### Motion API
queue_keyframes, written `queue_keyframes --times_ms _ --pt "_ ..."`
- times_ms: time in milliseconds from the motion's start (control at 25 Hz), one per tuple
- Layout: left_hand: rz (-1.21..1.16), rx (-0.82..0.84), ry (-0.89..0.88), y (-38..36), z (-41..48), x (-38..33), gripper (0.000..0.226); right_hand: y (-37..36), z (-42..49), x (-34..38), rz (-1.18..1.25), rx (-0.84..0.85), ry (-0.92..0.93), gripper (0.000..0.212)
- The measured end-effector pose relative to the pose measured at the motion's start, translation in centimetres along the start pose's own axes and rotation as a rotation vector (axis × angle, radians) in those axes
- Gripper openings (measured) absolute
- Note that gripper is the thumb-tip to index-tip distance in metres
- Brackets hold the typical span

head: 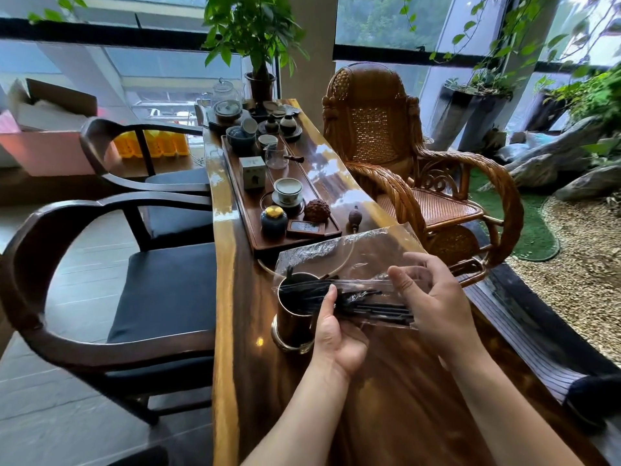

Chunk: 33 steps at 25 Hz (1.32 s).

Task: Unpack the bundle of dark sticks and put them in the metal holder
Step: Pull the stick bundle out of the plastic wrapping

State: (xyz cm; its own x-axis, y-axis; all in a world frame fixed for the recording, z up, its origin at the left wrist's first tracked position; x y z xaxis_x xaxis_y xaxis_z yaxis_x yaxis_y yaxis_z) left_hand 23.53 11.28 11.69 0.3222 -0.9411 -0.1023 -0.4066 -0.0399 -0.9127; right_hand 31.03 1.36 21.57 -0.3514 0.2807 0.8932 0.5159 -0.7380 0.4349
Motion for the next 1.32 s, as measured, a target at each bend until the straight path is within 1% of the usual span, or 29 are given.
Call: queue_keyframes --times_ms 80,200,240,360,440,600,680,800,1000,1320 --pt "0.011 -0.010 -0.006 0.0 0.0 0.0 0.046 0.4 -0.8 -0.4 0.012 -0.009 -0.018 0.068" --pt "0.020 -0.017 -0.001 0.0 0.0 -0.1 0.045 1.2 -2.6 -1.0 -0.061 -0.061 -0.042 0.064" --pt "0.020 -0.022 -0.003 -0.1 0.0 -0.2 0.044 1.4 -3.3 -1.3 -0.099 -0.082 -0.051 0.058" --pt "0.006 -0.038 -0.020 -0.2 0.0 -0.3 0.041 1.7 -4.4 -1.6 -0.197 -0.142 -0.033 0.029" --pt "0.004 -0.038 -0.023 -0.2 -0.1 -0.3 0.041 1.6 -4.1 -1.1 -0.217 -0.172 0.025 0.019" --pt "-0.020 -0.062 -0.028 0.0 -0.5 -0.3 0.057 1.4 -2.0 1.6 -0.255 -0.219 0.188 0.018" --pt "-0.044 -0.080 -0.044 0.2 -0.7 -0.5 0.061 1.3 -0.7 3.0 -0.274 -0.187 0.257 0.018" --pt "-0.054 -0.102 -0.046 0.2 -1.0 -0.9 0.064 1.0 0.7 4.6 -0.242 -0.132 0.299 0.016" --pt "-0.047 -0.133 -0.060 0.4 -1.4 -1.0 0.060 0.9 1.4 5.7 -0.213 -0.122 0.370 0.014" --pt "-0.023 -0.156 -0.068 0.3 -1.6 -0.5 0.055 1.3 1.3 5.2 -0.181 -0.157 0.383 0.011"
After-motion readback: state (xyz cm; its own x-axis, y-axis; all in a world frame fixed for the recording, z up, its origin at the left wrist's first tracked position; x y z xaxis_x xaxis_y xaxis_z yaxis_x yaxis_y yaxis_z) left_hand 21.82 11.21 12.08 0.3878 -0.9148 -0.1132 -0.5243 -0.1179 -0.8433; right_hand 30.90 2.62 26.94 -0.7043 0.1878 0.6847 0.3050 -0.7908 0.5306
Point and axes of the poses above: each hand's wrist, its own z-axis towards the middle knuckle, its own y-axis out of the back of the hand, x = y × z, the point moved 2 cm from there along z, towards the middle knuckle, and after that the axes turned 2 degrees about x, right-handed, at the moved point
